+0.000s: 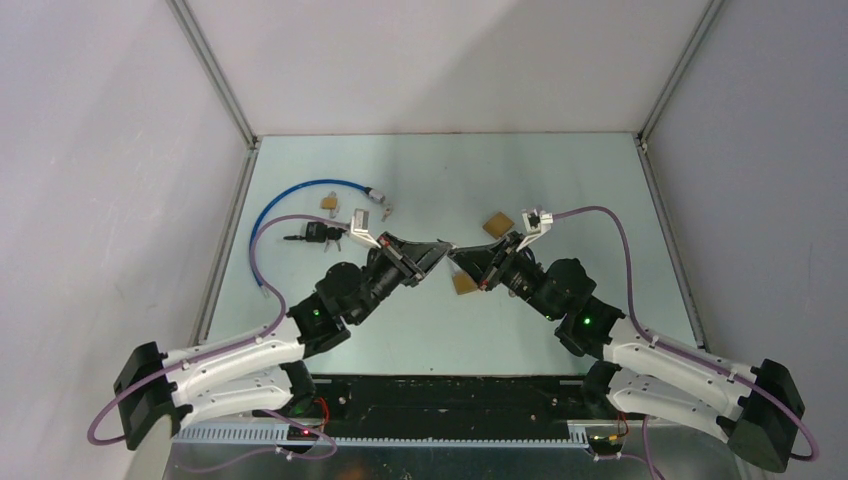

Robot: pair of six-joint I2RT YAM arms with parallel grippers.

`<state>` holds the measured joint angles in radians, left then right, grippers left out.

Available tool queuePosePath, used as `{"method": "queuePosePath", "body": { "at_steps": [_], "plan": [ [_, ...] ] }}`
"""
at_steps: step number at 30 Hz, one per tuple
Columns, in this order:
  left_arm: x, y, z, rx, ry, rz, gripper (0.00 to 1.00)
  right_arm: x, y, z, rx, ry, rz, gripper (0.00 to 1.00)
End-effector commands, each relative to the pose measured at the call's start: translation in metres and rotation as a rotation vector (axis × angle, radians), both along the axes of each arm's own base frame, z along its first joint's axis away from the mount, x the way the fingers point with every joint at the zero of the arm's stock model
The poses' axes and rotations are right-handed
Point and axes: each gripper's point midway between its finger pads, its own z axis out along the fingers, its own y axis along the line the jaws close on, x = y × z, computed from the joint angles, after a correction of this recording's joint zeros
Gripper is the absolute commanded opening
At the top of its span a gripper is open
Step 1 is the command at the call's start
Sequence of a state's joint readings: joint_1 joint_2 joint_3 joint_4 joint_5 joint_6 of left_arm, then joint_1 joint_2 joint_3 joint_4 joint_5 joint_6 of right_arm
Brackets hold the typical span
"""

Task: Unlock with the key

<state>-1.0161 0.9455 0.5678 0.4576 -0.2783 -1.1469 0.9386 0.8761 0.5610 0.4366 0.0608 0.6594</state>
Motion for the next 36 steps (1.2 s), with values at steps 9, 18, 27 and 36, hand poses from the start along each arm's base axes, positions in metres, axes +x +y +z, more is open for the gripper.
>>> {"method": "queuePosePath", "body": {
  "at_steps": [9,18,27,36],
  "plan": [
    [-0.014,0.013,0.032,-0.030,-0.187,-0.014,0.00,-0.016,0.014,-0.005,-0.023,-0.010,0.104,0.01],
    [-0.020,0.018,0.041,-0.034,-0.266,-0.026,0.00,-0.017,0.014,-0.008,-0.028,0.002,0.113,0.09],
    [-0.023,0.018,0.042,-0.030,-0.287,-0.046,0.02,-0.017,0.016,-0.006,-0.010,0.009,0.136,0.00],
    [-0.034,-0.001,0.049,-0.038,-0.321,-0.145,0.29,-0.016,0.017,0.006,0.066,0.039,0.187,0.00]
  ]
}}
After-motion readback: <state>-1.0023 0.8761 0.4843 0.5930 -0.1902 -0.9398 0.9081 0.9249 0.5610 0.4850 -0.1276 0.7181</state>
